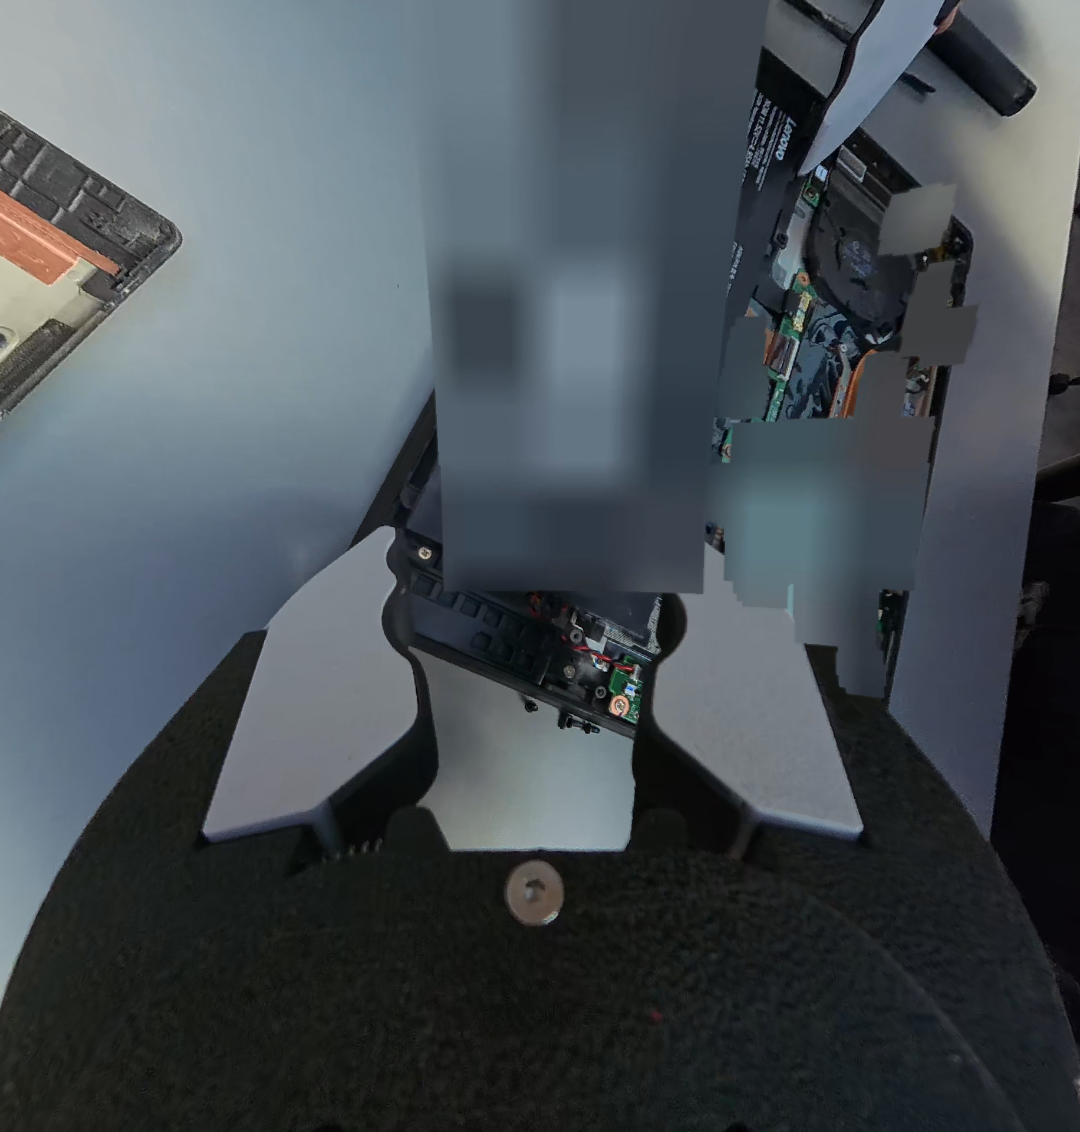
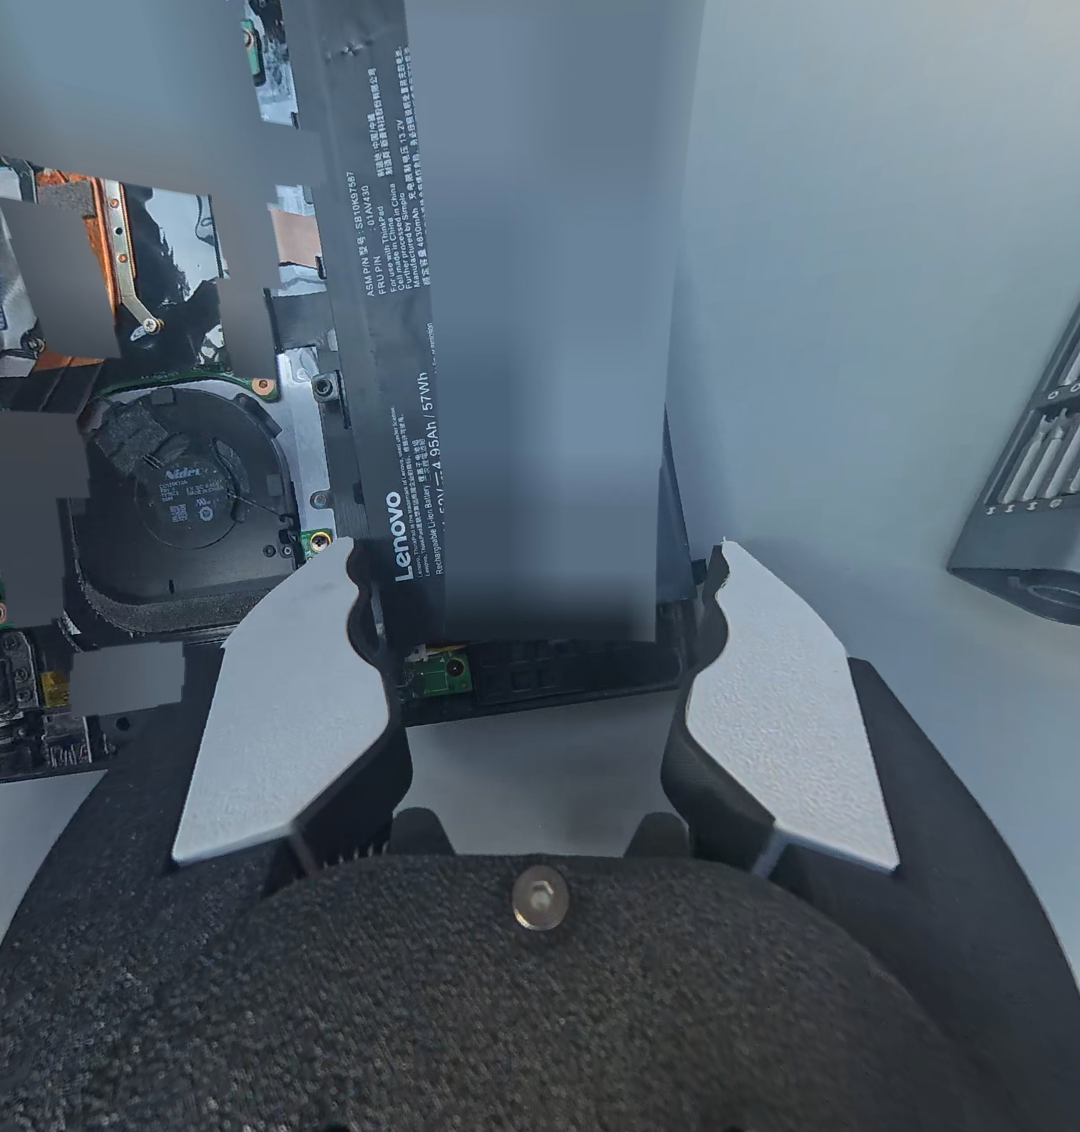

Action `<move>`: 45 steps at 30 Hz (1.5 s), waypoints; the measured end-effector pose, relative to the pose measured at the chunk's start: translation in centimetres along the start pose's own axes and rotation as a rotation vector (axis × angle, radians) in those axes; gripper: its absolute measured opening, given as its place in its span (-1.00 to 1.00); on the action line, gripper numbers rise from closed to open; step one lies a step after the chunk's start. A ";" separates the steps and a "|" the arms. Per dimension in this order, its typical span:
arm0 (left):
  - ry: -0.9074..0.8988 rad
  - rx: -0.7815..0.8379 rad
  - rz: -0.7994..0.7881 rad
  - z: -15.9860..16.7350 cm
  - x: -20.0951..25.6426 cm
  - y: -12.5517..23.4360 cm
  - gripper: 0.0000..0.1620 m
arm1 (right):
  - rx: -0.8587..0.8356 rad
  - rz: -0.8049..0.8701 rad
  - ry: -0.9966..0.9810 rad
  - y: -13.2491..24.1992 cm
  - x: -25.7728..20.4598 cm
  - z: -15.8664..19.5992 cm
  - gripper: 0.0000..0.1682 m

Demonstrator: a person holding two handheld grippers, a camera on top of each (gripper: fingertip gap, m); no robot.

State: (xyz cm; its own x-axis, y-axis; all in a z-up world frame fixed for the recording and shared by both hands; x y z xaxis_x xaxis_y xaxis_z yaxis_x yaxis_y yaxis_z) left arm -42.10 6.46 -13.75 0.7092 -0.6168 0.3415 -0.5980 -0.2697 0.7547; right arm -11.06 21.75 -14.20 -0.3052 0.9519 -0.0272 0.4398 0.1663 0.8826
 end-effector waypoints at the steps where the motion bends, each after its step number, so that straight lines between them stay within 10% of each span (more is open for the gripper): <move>1: -0.004 0.004 -0.006 0.0 -0.1 -0.1 -0.04 | 0.003 0.004 0.000 0.0 -0.1 0.0 0.23; 17: 0.182 0.211 0.116 -0.2 -0.6 0.8 -0.14 | 0.025 0.128 0.042 0.6 -2.0 -0.2 0.08; 45: 0.208 -0.023 0.060 -0.3 -0.8 0.7 -0.38 | 0.082 -0.111 -0.244 1.5 1.0 0.7 -0.10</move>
State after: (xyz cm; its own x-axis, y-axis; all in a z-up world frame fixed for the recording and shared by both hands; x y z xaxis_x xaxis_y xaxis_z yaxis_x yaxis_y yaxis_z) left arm -43.04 6.99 -13.32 0.7361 -0.4644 0.4924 -0.6341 -0.2186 0.7417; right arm -10.10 23.16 -13.24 -0.1477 0.9588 -0.2426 0.4851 0.2840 0.8271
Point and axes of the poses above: each gripper's, where its closed fingertips meet, y back along the fingers, z out of its underside, x = y × z across the jaws, the point moved 10 cm from there along y, back along the fingers, and after that the axes turned 5 degrees about -x, right-handed, at the moved point
